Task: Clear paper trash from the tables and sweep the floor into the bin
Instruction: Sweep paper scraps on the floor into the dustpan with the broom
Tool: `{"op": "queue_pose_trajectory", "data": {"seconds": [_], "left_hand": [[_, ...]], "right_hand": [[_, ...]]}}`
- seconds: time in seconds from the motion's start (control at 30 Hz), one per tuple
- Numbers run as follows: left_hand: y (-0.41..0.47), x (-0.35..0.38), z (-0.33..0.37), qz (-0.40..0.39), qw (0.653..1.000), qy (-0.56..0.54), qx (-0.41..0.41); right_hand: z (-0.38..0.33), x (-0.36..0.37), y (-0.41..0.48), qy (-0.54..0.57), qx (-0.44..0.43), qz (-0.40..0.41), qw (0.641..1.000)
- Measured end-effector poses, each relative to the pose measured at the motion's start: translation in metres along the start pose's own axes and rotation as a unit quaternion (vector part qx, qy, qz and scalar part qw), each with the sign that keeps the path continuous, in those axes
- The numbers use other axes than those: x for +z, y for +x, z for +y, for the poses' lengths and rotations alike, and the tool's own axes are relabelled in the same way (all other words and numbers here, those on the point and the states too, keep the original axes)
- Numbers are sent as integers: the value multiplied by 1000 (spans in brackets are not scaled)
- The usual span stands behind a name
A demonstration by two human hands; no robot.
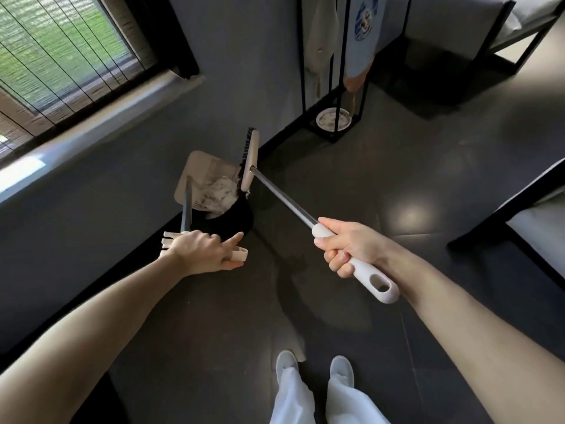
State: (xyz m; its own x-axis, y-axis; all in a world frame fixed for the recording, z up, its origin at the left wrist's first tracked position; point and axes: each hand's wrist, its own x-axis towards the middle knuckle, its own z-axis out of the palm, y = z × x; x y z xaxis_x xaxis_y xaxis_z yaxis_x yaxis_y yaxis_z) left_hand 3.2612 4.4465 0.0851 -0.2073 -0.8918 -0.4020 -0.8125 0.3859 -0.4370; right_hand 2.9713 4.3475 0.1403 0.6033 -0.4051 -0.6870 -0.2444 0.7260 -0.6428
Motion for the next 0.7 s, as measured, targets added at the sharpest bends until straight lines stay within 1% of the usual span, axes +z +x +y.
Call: {"op": "queue_pose_trajectory", "data": {"seconds": [0.13, 0.3, 0.4, 0.5, 0.57, 0.63, 0.7], "left_hand": [[-16, -12, -12, -25, 999, 23, 26], [-34, -8, -15, 10, 999, 25, -23], [-32, -3, -8, 19, 998, -5, -66], [-20, 7, 9, 11, 996, -44, -72], [-12, 9, 12, 15, 998, -39, -54], [-10, 7, 10, 17, 1000, -5, -7], [-13, 1, 7, 27, 999, 21, 13]], "right_hand": [[1, -6, 0, 12, 9, 2, 1000], [3, -10, -4, 14, 18, -4, 1000], [6, -10, -4, 28, 25, -9, 999], [15, -9, -3, 31, 31, -10, 999], [21, -9, -2, 25, 34, -10, 999], [25, -7, -1, 23, 36, -6, 999], [28, -4, 1, 26, 37, -2, 999]]}}
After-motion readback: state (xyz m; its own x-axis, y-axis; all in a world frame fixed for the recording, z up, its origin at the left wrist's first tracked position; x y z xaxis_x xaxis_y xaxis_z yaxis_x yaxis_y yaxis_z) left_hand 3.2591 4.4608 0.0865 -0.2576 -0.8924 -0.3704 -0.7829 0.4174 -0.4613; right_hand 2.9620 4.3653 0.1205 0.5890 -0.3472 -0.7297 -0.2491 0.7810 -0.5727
